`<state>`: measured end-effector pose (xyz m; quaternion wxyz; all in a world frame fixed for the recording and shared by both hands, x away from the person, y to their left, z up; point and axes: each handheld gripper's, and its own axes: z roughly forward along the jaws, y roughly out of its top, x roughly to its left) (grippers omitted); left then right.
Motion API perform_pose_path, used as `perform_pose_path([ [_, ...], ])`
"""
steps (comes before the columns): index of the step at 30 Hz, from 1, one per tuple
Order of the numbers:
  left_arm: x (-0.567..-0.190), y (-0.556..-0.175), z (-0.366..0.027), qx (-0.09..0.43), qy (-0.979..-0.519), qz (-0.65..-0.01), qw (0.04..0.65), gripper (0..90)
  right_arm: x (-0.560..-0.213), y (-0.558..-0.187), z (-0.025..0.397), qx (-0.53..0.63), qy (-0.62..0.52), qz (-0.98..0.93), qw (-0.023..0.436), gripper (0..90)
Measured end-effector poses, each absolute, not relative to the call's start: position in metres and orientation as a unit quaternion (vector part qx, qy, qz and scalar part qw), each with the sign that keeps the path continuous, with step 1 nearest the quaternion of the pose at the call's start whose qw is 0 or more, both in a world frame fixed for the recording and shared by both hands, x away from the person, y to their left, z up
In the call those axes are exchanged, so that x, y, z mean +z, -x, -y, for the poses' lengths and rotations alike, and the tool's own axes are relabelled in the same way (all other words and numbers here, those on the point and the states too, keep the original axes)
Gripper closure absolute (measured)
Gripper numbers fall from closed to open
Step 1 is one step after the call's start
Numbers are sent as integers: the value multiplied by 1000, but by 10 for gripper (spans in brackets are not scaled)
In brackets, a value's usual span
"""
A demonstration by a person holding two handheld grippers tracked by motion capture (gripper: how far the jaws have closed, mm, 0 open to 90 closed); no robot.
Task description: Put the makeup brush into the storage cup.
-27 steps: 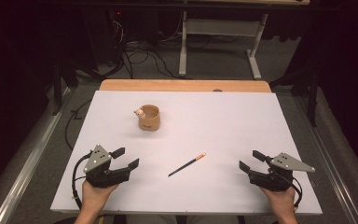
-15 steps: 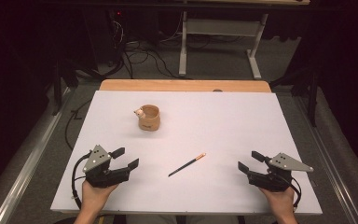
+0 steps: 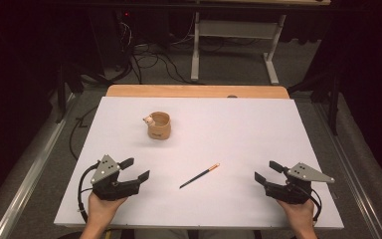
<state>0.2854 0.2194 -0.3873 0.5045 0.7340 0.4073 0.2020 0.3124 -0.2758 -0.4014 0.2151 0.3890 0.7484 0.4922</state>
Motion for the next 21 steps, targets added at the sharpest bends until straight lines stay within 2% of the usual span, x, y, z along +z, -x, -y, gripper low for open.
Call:
perform_pose_path([
  [10,-384,-288,-210,178,-741,-395,513,283,-403,-314,276,489,-390,-751,210,310],
  [21,-372,-296,-189,178,-760,-366,507,281,-402,-313,277,492,-396,-747,209,313],
])
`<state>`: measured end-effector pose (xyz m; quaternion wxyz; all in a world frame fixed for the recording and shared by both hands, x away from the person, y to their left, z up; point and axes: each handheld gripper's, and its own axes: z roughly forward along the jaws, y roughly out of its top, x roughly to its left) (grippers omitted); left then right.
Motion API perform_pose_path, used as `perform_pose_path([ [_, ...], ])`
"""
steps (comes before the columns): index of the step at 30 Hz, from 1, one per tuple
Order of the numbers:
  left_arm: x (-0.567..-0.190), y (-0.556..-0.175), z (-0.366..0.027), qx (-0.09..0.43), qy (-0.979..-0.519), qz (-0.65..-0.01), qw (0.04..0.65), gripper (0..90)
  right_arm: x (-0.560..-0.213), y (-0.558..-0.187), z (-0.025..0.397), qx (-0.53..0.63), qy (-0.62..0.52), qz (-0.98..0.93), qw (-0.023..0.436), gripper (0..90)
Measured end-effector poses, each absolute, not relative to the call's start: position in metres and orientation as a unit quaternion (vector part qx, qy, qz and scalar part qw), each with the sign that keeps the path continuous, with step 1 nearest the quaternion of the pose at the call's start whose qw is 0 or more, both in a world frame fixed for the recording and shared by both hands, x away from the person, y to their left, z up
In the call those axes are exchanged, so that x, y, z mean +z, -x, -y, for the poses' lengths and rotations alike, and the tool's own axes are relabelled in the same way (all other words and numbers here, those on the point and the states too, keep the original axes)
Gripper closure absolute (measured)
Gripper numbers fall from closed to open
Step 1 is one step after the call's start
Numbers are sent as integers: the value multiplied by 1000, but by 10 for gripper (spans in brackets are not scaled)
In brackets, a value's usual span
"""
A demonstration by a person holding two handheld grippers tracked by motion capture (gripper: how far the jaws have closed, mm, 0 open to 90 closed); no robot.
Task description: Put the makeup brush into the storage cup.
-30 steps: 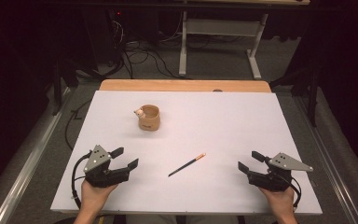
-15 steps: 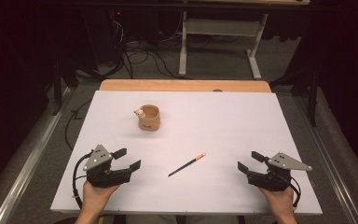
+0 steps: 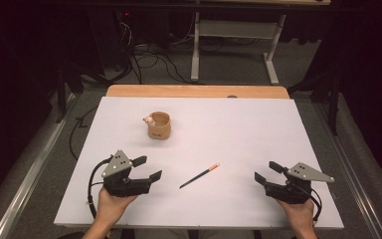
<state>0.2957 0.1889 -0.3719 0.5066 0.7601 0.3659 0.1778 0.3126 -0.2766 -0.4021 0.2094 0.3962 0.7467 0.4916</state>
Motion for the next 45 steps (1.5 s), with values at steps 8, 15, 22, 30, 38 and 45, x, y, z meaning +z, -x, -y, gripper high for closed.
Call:
perform_pose_path([
  [8,-364,-306,-171,174,-769,-344,510,281,-402,-313,277,492,-390,-749,210,312],
  [15,-363,-313,-157,170,-772,-335,513,281,-401,-312,276,494,-390,-749,208,312],
  [22,-363,-319,-147,161,-772,-330,519,282,-401,-312,276,492,-390,-751,207,312],
  [30,-363,-323,-134,154,-774,-321,523,283,-402,-312,276,491,-390,-751,205,311],
  [38,-364,-327,-125,149,-779,-315,522,283,-402,-312,276,491,-392,-751,204,311],
  [45,-363,-330,-116,146,-780,-308,525,280,-402,-313,276,490,-390,-752,204,311],
])
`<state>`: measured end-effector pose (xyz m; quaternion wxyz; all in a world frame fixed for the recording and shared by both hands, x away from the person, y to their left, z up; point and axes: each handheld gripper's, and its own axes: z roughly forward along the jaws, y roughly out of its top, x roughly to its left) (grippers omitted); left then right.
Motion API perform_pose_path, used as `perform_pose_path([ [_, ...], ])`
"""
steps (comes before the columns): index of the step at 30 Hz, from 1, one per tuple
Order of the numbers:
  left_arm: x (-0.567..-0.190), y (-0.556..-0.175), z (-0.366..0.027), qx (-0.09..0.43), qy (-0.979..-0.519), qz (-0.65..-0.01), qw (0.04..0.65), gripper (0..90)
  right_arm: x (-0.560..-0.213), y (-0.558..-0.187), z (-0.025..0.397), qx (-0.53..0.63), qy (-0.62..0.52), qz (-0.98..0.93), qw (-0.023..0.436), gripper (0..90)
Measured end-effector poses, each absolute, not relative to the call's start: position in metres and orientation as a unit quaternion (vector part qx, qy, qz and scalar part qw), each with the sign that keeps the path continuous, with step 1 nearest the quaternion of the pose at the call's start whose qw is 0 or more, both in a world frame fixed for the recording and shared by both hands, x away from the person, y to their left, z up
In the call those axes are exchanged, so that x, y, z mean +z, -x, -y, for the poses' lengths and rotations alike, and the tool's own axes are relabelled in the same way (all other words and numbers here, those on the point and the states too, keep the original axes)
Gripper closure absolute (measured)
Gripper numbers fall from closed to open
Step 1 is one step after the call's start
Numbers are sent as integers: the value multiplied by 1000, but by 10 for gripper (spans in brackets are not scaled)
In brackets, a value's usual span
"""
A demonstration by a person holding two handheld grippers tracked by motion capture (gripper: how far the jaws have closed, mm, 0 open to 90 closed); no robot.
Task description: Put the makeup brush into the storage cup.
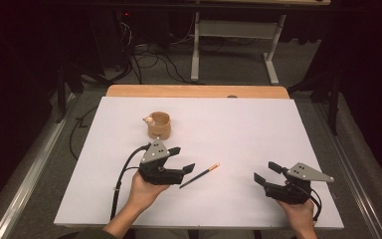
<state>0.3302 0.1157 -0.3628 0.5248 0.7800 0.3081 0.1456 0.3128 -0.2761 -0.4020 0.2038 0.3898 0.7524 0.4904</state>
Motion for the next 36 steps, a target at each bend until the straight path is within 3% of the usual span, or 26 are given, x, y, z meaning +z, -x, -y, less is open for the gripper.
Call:
perform_pose_path([
  [36,-365,-349,-75,132,-788,-291,527,298,-403,-314,275,487,-395,-755,192,310],
])
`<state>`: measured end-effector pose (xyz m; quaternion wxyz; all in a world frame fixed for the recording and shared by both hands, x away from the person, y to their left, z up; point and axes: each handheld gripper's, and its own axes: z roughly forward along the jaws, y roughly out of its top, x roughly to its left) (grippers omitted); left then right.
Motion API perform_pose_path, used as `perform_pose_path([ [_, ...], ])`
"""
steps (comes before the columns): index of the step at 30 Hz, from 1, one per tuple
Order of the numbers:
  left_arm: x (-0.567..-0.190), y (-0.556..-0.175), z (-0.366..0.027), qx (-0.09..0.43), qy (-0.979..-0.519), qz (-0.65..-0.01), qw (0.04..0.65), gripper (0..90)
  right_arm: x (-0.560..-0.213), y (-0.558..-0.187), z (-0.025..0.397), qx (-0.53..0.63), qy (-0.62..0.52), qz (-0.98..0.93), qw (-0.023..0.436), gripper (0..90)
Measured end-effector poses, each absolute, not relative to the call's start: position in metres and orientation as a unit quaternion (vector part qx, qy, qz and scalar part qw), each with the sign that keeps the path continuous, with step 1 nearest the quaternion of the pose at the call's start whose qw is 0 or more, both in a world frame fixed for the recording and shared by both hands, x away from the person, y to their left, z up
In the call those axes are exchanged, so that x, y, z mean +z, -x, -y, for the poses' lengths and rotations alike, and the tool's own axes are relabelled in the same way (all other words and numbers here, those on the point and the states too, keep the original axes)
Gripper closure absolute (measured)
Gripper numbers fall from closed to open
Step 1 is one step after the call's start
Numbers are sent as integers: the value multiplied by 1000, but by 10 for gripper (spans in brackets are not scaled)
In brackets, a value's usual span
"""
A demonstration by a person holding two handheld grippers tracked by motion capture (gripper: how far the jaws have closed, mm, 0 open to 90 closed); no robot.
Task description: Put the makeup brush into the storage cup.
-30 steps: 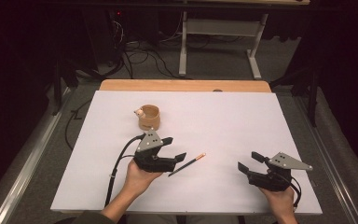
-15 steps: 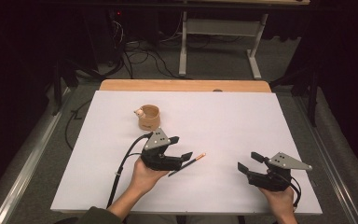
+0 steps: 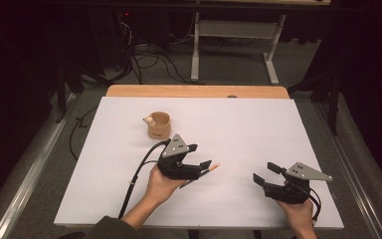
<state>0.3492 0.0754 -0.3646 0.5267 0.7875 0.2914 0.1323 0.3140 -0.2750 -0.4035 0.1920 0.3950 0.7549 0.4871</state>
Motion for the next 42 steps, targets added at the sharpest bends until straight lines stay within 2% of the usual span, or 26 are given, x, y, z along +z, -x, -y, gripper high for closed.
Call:
perform_pose_path([
  [9,-367,-358,-64,119,-797,-286,518,307,-403,-314,275,488,-395,-754,191,310],
  [21,-369,-362,-64,134,-802,-297,501,316,-403,-314,275,488,-394,-755,191,309],
  [42,-363,-366,-56,117,-852,-301,413,362,-403,-314,275,486,-389,-757,197,313],
])
